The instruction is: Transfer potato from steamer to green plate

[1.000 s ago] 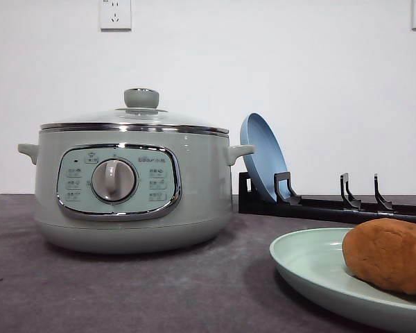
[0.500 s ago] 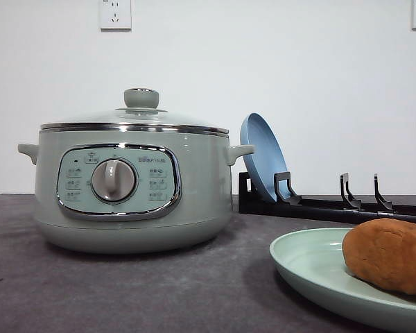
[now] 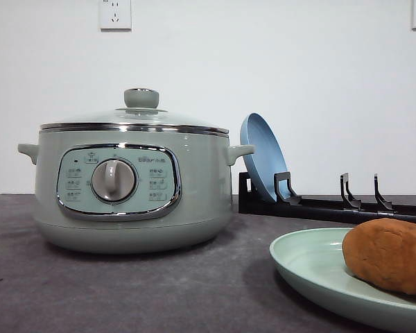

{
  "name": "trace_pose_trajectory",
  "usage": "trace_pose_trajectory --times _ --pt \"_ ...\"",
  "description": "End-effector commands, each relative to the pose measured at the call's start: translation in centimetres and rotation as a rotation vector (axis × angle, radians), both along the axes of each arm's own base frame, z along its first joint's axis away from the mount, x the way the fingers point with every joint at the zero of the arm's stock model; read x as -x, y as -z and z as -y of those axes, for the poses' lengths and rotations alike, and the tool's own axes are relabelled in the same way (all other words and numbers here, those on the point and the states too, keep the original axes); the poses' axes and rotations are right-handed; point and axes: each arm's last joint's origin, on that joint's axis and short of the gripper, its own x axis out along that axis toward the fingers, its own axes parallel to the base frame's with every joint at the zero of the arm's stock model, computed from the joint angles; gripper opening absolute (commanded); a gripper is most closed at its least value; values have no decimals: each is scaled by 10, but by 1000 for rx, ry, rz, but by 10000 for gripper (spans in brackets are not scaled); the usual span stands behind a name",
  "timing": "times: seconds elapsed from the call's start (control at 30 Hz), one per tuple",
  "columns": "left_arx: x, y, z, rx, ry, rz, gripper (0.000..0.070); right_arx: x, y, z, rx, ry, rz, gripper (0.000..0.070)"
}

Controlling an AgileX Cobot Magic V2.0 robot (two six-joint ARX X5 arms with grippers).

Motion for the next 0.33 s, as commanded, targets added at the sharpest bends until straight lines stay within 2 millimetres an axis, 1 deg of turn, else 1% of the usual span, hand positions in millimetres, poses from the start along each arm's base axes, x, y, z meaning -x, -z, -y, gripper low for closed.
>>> trace_pose_trajectory --times 0.0,0.3 --pt "-1 7 0 -3 -5 -25 16 0 1 0 11 -1 -2 9" --pt "-1 7 0 -3 -5 -25 16 0 1 0 11 -1 -2 9"
